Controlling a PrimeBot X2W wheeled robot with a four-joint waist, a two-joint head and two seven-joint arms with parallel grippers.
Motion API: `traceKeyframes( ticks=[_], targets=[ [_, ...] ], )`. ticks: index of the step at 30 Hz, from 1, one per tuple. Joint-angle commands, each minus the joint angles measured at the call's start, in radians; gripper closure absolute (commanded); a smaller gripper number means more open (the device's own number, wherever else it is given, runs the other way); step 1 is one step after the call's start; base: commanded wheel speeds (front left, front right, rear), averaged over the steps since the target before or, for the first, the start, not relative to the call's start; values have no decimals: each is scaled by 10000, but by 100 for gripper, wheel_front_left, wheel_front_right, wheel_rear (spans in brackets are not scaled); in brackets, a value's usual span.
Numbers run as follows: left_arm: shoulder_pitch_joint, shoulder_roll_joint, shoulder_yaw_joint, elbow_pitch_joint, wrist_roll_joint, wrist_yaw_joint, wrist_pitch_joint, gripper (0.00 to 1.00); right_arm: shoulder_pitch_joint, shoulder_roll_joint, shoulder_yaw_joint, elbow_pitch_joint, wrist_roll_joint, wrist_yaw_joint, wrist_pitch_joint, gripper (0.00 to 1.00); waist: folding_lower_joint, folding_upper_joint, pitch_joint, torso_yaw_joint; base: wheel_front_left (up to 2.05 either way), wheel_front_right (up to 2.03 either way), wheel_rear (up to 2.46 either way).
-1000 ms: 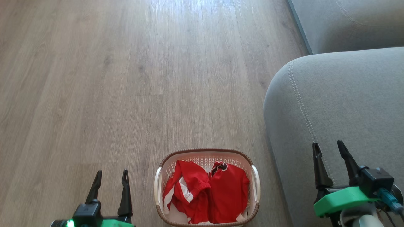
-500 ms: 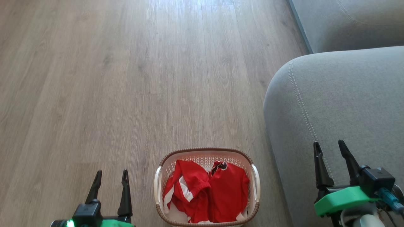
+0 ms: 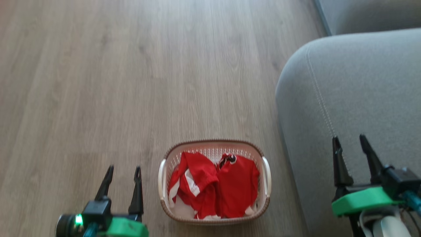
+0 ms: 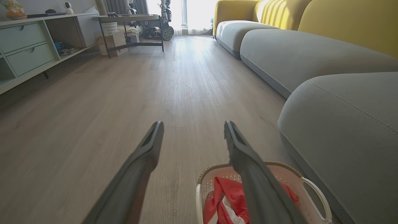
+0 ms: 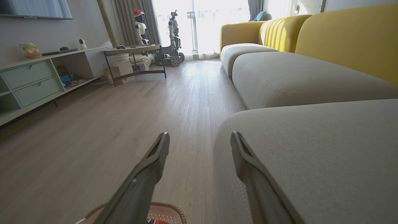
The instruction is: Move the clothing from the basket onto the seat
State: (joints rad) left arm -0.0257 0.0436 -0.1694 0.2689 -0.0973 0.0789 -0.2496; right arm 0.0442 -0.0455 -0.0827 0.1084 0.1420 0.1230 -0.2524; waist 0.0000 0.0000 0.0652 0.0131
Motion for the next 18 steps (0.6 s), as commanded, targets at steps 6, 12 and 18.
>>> traceKeyframes(
  ticks=[6,12,18],
  targets=[
    [-1488,172,27,-15,230,-270,-122,0,-1288,-47,147,-887,-91,77,-93,0,0,0,1633,-242,0,0,0],
    [-2723,234,-249,817,453,-504,-122,0,-2306,-47,108,-1390,-1,77,-93,0,0,0,3104,-506,0,0,0],
    [-3883,223,-656,2288,640,-824,-122,0,-3281,-47,70,-1923,100,77,-93,0,0,0,4429,-899,0,0,0]
  ],
)
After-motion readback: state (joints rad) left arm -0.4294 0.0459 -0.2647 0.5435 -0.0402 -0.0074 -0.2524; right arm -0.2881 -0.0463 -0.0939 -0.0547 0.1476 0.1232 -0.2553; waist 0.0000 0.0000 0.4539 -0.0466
